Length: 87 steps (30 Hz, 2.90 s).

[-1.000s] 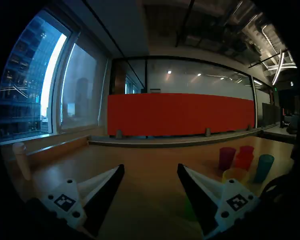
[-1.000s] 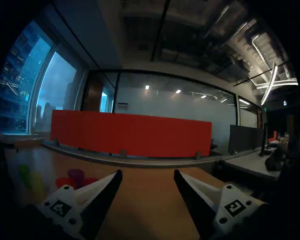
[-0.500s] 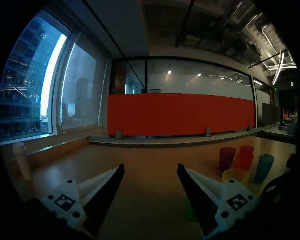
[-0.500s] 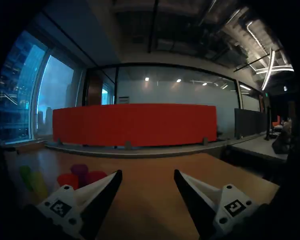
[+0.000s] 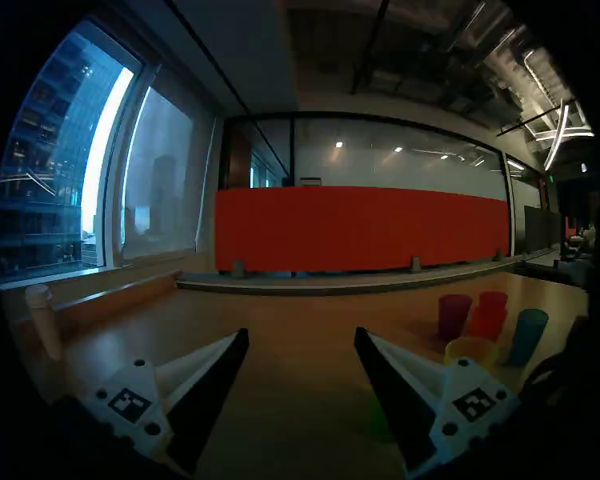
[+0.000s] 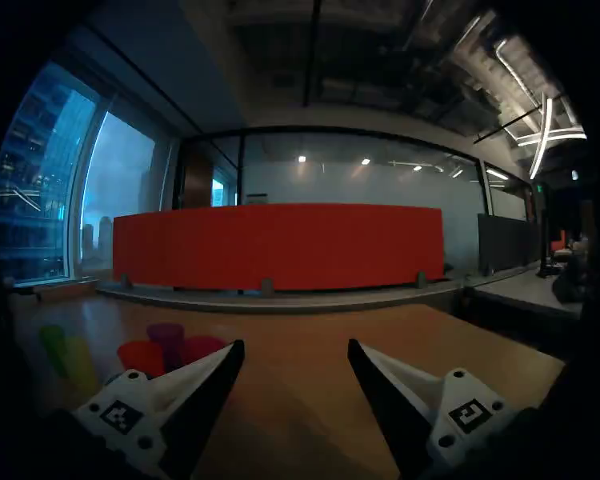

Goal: Pour water

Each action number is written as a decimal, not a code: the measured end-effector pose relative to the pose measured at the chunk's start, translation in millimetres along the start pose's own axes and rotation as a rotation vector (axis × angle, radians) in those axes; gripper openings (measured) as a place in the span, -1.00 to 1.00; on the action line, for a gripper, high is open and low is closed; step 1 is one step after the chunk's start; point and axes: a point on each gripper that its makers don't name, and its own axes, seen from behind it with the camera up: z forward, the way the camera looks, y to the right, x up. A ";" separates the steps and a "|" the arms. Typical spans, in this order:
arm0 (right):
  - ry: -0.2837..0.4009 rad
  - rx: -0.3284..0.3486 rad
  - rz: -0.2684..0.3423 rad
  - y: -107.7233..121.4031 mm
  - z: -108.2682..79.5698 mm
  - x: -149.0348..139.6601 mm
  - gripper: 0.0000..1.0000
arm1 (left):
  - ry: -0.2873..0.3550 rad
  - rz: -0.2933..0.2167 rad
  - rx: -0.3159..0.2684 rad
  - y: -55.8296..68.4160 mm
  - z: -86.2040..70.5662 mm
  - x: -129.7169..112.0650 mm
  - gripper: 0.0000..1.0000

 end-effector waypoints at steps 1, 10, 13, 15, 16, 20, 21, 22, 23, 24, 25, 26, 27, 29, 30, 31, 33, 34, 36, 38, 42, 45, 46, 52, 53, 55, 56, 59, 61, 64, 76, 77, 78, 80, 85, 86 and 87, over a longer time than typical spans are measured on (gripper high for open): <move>-0.001 0.001 -0.002 -0.3 0.1 -1.1 1.00 | 0.000 0.000 0.000 0.1 0.0 0.0 0.97; -0.013 -0.002 0.004 3.1 0.4 -8.6 1.00 | 0.000 0.000 0.000 0.0 -0.1 0.0 0.97; -0.014 -0.002 0.008 4.0 0.6 -9.4 1.00 | 0.000 0.000 0.000 -0.1 -0.2 0.0 0.97; -0.014 -0.002 0.010 4.2 0.7 -10.0 1.00 | 0.000 0.000 0.000 0.0 -0.2 0.0 0.97; -0.015 -0.002 0.011 4.1 0.8 -10.4 1.00 | 0.000 0.000 0.000 0.0 -0.1 0.0 0.97; -0.014 -0.001 0.013 3.8 0.7 -10.9 1.00 | 0.000 0.000 0.000 -0.2 0.0 -0.3 0.97; -0.014 0.000 0.012 3.6 0.7 -10.8 1.00 | 0.000 0.000 0.000 -0.1 -0.1 -0.3 0.97; -0.014 0.000 0.010 3.4 0.7 -10.8 1.00 | 0.000 0.000 0.000 -0.1 -0.1 -0.4 0.97; -0.013 0.001 0.009 3.3 0.8 -10.7 1.00 | 0.000 0.000 0.000 -0.1 -0.2 -0.4 0.97; -0.013 0.002 0.008 2.9 0.6 -10.8 1.00 | 0.000 0.000 0.000 -0.1 -0.2 -0.4 0.97; -0.013 0.003 0.006 2.6 0.4 -10.9 1.00 | 0.000 0.000 0.000 0.0 -0.2 -0.3 0.97; -0.013 0.003 0.004 2.2 0.3 -10.9 1.00 | 0.000 0.000 0.000 0.0 -0.2 -0.3 0.97; -0.013 0.004 0.001 1.6 0.1 -11.1 1.00 | 0.000 0.000 0.000 -0.1 -0.1 -0.3 0.97; -0.012 0.006 -0.004 0.3 -0.1 -11.4 1.00 | 0.000 0.000 0.000 -0.1 -0.1 -0.3 0.97; -0.012 0.008 -0.007 -0.5 -0.2 -11.5 1.00 | 0.000 0.000 0.000 -0.1 -0.1 -0.3 0.97; -0.013 0.009 -0.009 -1.3 -0.3 -11.7 1.00 | 0.000 0.000 0.000 0.0 -0.1 -0.3 0.97; -0.013 0.010 -0.011 -2.1 -0.2 -11.9 1.00 | 0.000 0.000 0.000 0.0 -0.1 -0.3 0.97; -0.013 0.009 -0.011 -2.0 0.1 -12.0 1.00 | 0.000 0.000 0.000 0.0 -0.2 -0.3 0.97; -0.013 0.008 -0.011 -1.7 0.3 -12.3 1.00 | 0.000 0.000 0.000 0.0 -0.2 -0.3 0.97; -0.014 0.007 -0.011 -1.3 0.1 -12.4 1.00 | 0.000 0.000 0.000 0.0 -0.2 -0.3 0.97; -0.014 0.005 -0.011 -0.9 -0.4 -12.6 1.00 | 0.000 0.000 0.000 -0.2 -0.4 0.0 0.97; -0.014 0.005 -0.011 -1.0 -0.6 -12.7 1.00 | 0.000 0.000 0.000 -0.2 -0.4 0.0 0.97; -0.014 0.005 -0.011 -1.0 -0.7 -12.8 1.00 | 0.000 0.000 0.000 -0.2 -0.4 0.0 0.97; -0.014 0.005 -0.011 -1.5 -0.4 -12.5 1.00 | 0.000 0.000 0.000 0.5 0.0 0.0 0.97; -0.014 0.005 -0.011 -1.5 -0.3 -12.4 1.00 | 0.000 0.000 0.000 0.7 0.0 0.0 0.97; -0.014 0.005 -0.011 -1.4 -0.3 -12.3 1.00 | 0.000 0.000 0.000 0.8 0.2 -0.1 0.97; -0.014 0.005 -0.011 -1.3 -0.3 -12.2 1.00 | 0.000 0.000 0.000 0.8 0.3 -0.2 0.97; -0.014 0.004 -0.011 -1.1 -0.1 -12.3 1.00 | 0.000 0.000 0.000 0.7 0.2 0.0 0.97; -0.014 0.004 -0.011 -1.0 0.3 -12.4 1.00 | 0.000 0.000 0.000 0.7 0.1 0.1 0.97; -0.014 0.004 -0.011 -0.8 0.9 -12.6 1.00 | 0.000 0.000 0.000 0.9 0.2 0.2 0.97; -0.014 0.004 -0.011 -0.4 -0.1 -12.9 1.00 | 0.000 0.000 0.000 1.0 0.5 0.3 0.97; -0.014 0.004 -0.011 -0.5 -0.2 -12.9 1.00 | 0.000 0.000 0.000 1.0 0.6 0.3 0.97; -0.014 0.004 -0.011 -0.6 -0.3 -12.9 1.00 | 0.000 0.000 0.000 0.9 0.5 0.3 0.97; -0.014 0.005 -0.011 -0.7 -0.3 -12.9 1.00 | 0.000 0.000 0.000 0.8 0.4 0.2 0.97; -0.014 0.004 -0.011 -0.9 0.0 -12.7 1.00 | 0.000 0.000 0.000 0.6 0.3 0.4 0.97; -0.014 0.004 -0.011 -1.0 0.0 -12.7 1.00 | 0.000 0.000 0.000 0.5 0.3 0.5 0.97; -0.014 0.004 -0.011 -1.0 0.1 -12.7 1.00 | 0.000 0.000 0.000 0.5 0.2 0.4 0.97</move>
